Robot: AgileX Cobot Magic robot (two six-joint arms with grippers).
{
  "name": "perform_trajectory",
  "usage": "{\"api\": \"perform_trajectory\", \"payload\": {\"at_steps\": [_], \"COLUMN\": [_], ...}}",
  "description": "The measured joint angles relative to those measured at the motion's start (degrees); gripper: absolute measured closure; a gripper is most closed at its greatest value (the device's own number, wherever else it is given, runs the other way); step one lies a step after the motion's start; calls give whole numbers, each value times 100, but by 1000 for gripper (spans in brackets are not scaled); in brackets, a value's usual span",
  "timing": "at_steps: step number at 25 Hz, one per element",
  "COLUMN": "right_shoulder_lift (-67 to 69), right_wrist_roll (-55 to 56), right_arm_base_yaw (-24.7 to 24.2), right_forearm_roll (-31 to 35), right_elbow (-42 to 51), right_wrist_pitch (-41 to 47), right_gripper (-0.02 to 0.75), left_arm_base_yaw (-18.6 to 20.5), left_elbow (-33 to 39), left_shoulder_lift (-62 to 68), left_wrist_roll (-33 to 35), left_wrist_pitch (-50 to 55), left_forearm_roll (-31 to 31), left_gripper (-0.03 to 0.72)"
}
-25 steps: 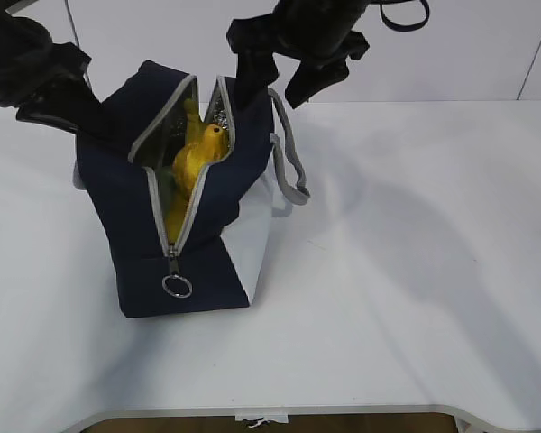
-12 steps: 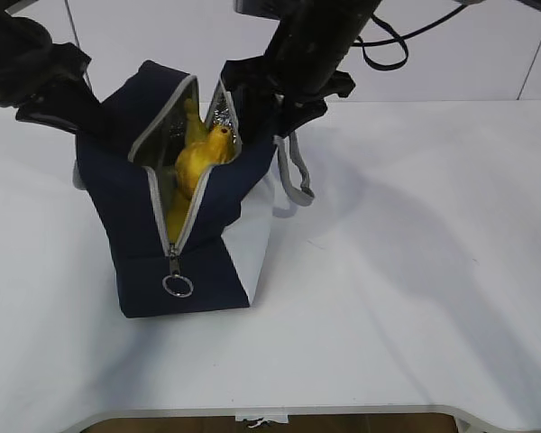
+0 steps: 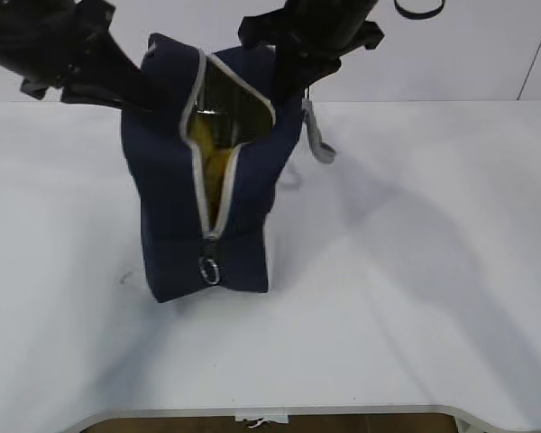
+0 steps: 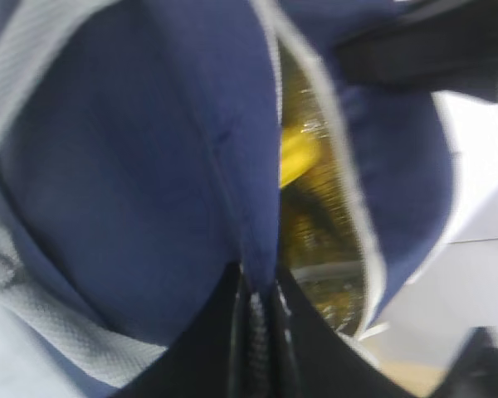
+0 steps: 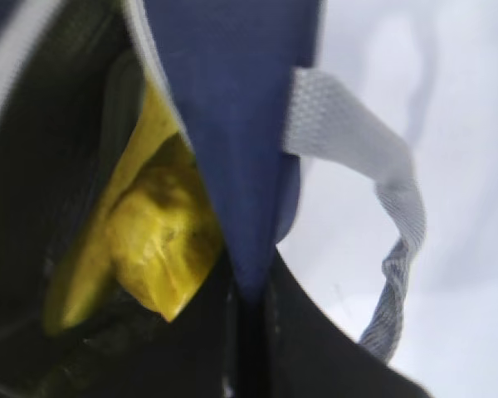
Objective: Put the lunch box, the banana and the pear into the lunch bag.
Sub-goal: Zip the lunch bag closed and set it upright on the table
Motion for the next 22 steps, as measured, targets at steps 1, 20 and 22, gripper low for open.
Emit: {"api": "perform_trajectory", "payload": {"at_steps": [1,20,22], "right_shoulder_lift": [-114,-702,-702], "right_wrist_roll": [0,291,291], "right_arm_base_yaw": [0,0,0], "right_forearm_roll": [-94,-920,-890], "right_elbow": [-1,658,658], "right_wrist_pitch": [38,112,67], "right_gripper": [727,708,675], "left_arm_base_yaw": [-83,-1037,-1051], "left_elbow": [0,0,0], "left_shoulder_lift": [28,410,410], "left_wrist_roll": [44,544,553], "left_wrist_pitch": [0,-1108,-1135], "left_forearm_roll": [-246,-1153,-1153], "left_gripper": [676,676,676]}}
